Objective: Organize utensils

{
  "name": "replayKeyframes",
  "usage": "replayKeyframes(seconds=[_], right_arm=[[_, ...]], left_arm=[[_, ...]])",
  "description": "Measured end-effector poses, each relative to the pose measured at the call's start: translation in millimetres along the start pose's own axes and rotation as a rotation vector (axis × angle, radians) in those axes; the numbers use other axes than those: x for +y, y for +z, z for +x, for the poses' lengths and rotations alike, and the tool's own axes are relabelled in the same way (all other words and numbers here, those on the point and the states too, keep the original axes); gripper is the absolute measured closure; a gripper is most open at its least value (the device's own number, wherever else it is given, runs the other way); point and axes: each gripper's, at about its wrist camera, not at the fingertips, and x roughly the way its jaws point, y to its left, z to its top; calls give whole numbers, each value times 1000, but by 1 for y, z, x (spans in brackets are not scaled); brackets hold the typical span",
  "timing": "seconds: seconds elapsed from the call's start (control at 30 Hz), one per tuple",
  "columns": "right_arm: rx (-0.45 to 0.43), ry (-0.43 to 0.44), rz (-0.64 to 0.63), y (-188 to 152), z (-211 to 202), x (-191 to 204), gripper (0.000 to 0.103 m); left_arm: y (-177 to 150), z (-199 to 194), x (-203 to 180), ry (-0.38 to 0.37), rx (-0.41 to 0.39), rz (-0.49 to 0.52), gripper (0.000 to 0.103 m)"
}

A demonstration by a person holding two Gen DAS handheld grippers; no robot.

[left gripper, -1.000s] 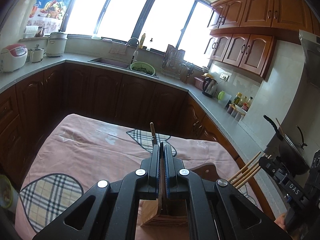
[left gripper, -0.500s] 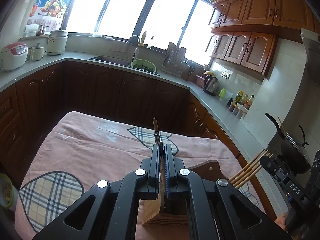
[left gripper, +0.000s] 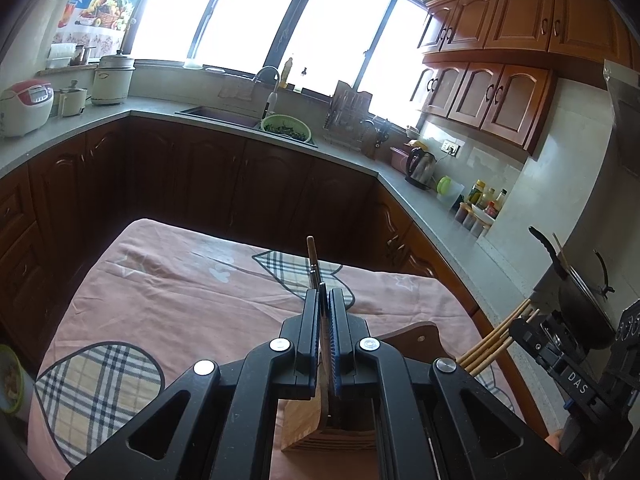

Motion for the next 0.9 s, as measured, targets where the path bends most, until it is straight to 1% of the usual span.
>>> replayKeyframes(seconds=[0.13, 0.23, 0.27, 0.3, 0.33, 0.37, 0.4, 0.43, 0.47, 0.57, 0.63, 0.7, 0.73, 0.77, 0.8, 0.83, 0.87, 0.9], right_arm=[[4, 1, -1, 0, -1, 0, 95], [-3, -4, 3, 1, -6, -1, 94], [-6, -3, 6, 2, -7, -1, 93], [-8, -1, 8, 3, -8, -1, 90], [-11, -2, 10, 4, -10, -1, 80], [-15, -5, 9, 4, -11, -1, 74], [-23, -7, 8, 5, -12, 0, 60], [-31, -12, 7, 5, -14, 0, 56], [-39, -16, 7, 5, -16, -1, 54], [-60, -36, 11, 7, -21, -3, 52], [-61, -43, 19, 7, -21, -5, 46], [-59, -48, 26, 7, -21, -8, 43], [-56, -49, 30, 7, -22, -9, 40], [-55, -49, 34, 7, -22, -11, 37], [-55, -47, 39, 6, -23, -12, 28], [-58, -43, 44, 5, -25, -13, 15], [-63, -38, 48, 4, -27, -13, 10], [-69, -32, 50, 3, -30, -13, 4]], left_arm=[[0, 0, 0, 3, 1, -7, 95], [-1, -1, 1, 7, 2, -14, 82], [-2, -3, 0, 9, -1, -15, 81], [-2, -3, 0, 9, -2, -14, 81], [-3, -4, -1, 8, -1, -12, 80], [-3, -4, -2, 8, 2, -11, 77], [-3, -4, -3, 11, 2, -10, 75], [-3, -5, -3, 14, 0, -10, 69], [-4, -7, -3, 17, -4, -10, 65], [-5, -9, -3, 21, -6, -15, 57], [-7, -11, -4, 24, -5, -15, 54], [-8, -13, -5, 29, -6, -12, 50], [-9, -15, -5, 32, -6, -9, 44], [-9, -16, -5, 39, -6, -5, 37], [-11, -18, -6, 47, -9, 0, 33], [-13, -22, -6, 57, -13, 4, 25], [-15, -24, -7, 71, -13, 7, 17], [-16, -27, -7, 81, -13, 8, 14]])
